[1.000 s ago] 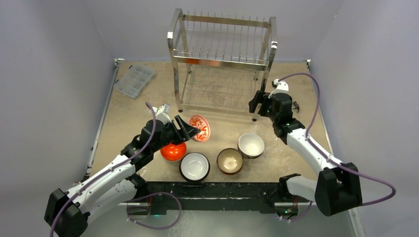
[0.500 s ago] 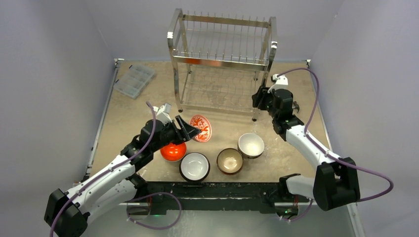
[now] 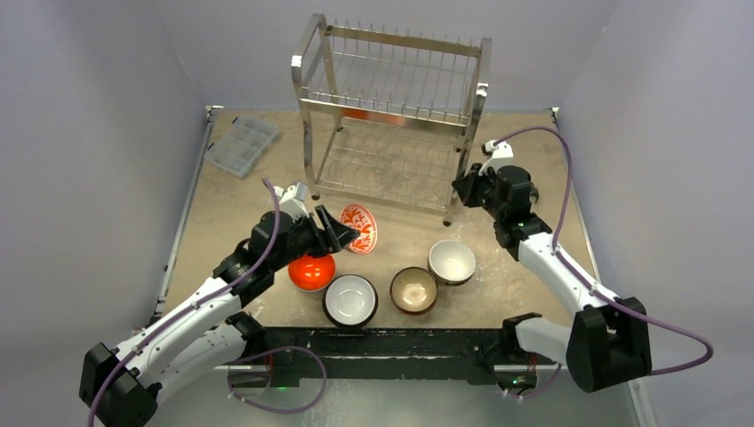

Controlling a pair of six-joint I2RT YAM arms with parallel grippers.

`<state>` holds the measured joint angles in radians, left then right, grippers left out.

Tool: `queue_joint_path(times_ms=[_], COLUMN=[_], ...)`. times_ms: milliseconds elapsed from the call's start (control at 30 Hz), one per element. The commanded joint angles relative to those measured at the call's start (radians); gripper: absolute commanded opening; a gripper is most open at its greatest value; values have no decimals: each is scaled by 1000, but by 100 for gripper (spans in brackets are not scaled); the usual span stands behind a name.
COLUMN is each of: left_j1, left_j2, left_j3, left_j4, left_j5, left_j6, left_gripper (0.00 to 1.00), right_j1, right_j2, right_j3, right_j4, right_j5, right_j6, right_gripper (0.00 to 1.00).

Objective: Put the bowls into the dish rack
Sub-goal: Adjust the dish rack at the center of the board.

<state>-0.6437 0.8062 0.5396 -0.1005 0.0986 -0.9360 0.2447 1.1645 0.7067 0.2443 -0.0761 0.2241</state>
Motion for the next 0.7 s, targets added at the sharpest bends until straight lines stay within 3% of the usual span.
queue_joint_path(times_ms=[0,233,367,467,667], left_j1=[-2,-2,-1,-2,-1], left_j2=[-24,-6,11,32,83], left_j3=[60,63,63,69,99], left_j4=[45,66,84,86,134], left_j5=[-18,-25,-32,-33,-45], left_j6=[36,60,71,92,180], left_gripper=[0,0,0,0,0], right_j1=[12,15,15,15,15], right_j2=[-89,-161,-175,-176,-136], right_j3=[-16,-72,-86,-86,-73], right_j4=[22,-3,-11,-4,29], right_j5=[-203,-429,-421,-402,-445], right_j6=[23,51,48,44,53], right_gripper=[0,0,0,19,46])
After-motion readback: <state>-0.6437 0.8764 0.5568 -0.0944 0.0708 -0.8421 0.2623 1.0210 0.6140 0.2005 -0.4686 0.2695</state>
